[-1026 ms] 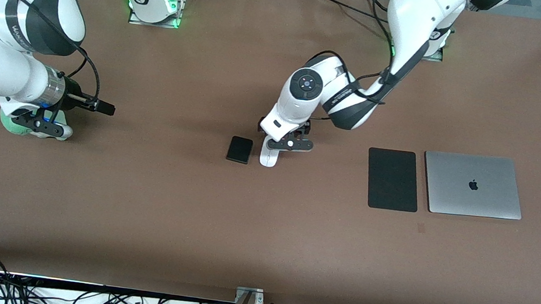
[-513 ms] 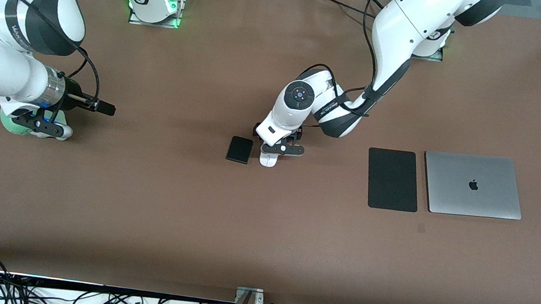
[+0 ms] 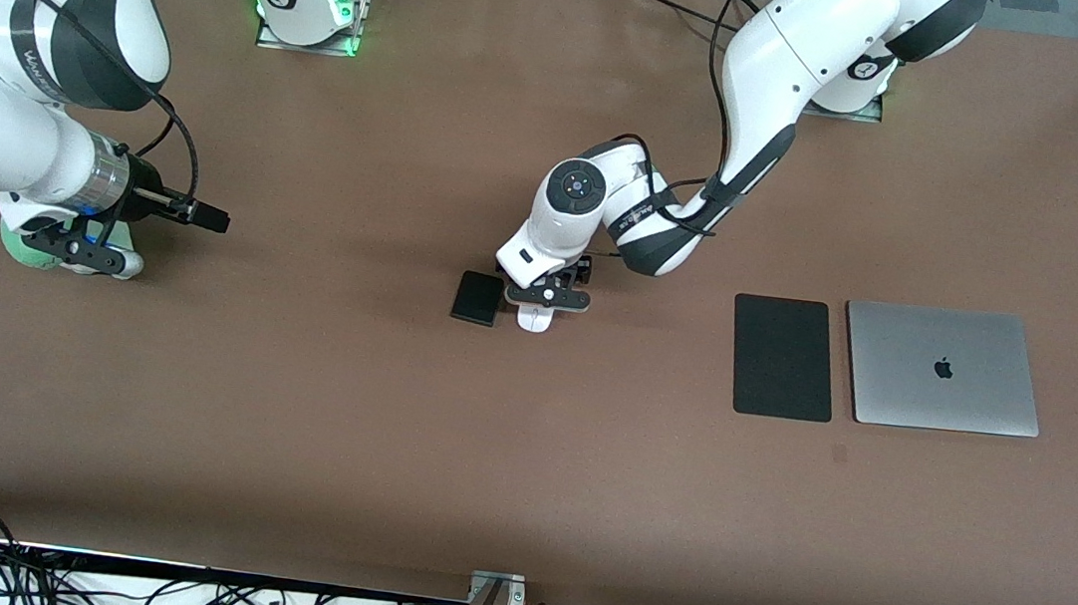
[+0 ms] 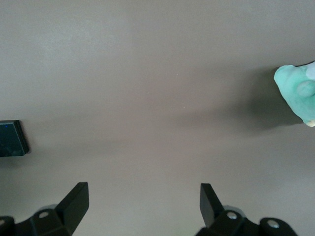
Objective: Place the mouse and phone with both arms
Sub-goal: 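Lower the left gripper and close it on the white mouse, then carry the mouse onto the pad while the right gripper reaches the phone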
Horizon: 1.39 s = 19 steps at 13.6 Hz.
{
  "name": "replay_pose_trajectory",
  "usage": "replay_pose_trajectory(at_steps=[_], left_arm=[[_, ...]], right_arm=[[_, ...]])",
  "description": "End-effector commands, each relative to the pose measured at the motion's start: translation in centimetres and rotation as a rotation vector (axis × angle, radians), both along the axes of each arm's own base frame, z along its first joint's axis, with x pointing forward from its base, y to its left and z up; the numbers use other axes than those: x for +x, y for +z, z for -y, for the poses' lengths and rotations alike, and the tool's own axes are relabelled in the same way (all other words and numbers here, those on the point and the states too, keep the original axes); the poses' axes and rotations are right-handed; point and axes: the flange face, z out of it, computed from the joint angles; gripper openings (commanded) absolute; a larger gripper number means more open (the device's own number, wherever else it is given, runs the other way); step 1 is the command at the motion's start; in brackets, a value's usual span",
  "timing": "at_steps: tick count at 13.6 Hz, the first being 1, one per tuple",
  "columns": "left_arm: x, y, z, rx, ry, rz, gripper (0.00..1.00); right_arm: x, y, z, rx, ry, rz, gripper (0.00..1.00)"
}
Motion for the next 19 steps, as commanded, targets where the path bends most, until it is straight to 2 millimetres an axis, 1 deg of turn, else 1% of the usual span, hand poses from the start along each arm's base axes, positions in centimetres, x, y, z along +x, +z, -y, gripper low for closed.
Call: replay_pose_trajectory(at_steps=[1,2,4,6,9,10,12,13,14,15,16,17,18,19], left_arm=[[1.2,0.1,-0.1,0.010,-0.025,0.035,1.00],[1.2,0.1,-0.2,0.011,-0.034,0.037,1.00],[1.4,0.0,-0.4,0.014,-0.054,0.042,0.77],[1.6,-0.1,-0.6,0.015,-0.077,0.046,0.58],[1.9,0.1,-0.9,0.015,-0.078,0.050,0.35],[2.6,0.7,-1.5,0.014,-0.067,0.057,0.31],[5.1,2.8,-3.9,0.007,-0.015,0.075,0.24],[6.4,4.6,-5.6,0.004,0.012,0.092,0.24],[7.7,5.8,-7.7,0.008,0.040,0.096,0.21],[8.9,7.3,-9.5,-0.004,0.032,0.106,0.21],[9.6,8.0,-11.6,-0.005,0.006,0.095,0.21],[10.5,9.0,-14.1,-0.019,-0.009,0.090,0.21],[11.1,9.8,-16.5,-0.035,-0.017,0.085,0.21],[11.6,10.3,-19.4,-0.039,-0.019,0.074,0.22]], right_arm=[[-0.2,0.3,-0.2,0.017,-0.009,0.008,1.00],[-0.2,0.4,-0.2,0.017,-0.012,0.009,1.00],[-0.2,0.4,-0.1,0.016,-0.014,0.009,1.00],[-0.2,0.3,-0.1,0.016,-0.014,0.006,1.00],[-0.2,0.3,-0.1,0.016,-0.015,0.006,1.00],[-0.3,0.3,-0.1,0.015,-0.018,0.004,1.00],[-0.2,0.3,-0.1,0.016,-0.020,0.005,1.00],[-0.2,0.3,-0.1,0.016,-0.020,0.005,1.00],[-0.3,0.2,-0.1,0.016,-0.020,0.004,1.00],[-0.3,0.2,-0.1,0.016,-0.022,0.004,1.00],[-0.3,0.1,-0.3,0.014,-0.026,0.003,1.00],[-0.3,0.2,-1.0,0.010,-0.035,0.004,1.00],[-0.2,0.0,-2.2,0.006,-0.037,0.007,1.00],[-0.2,-0.1,-3.2,0.002,-0.045,0.014,1.00]])
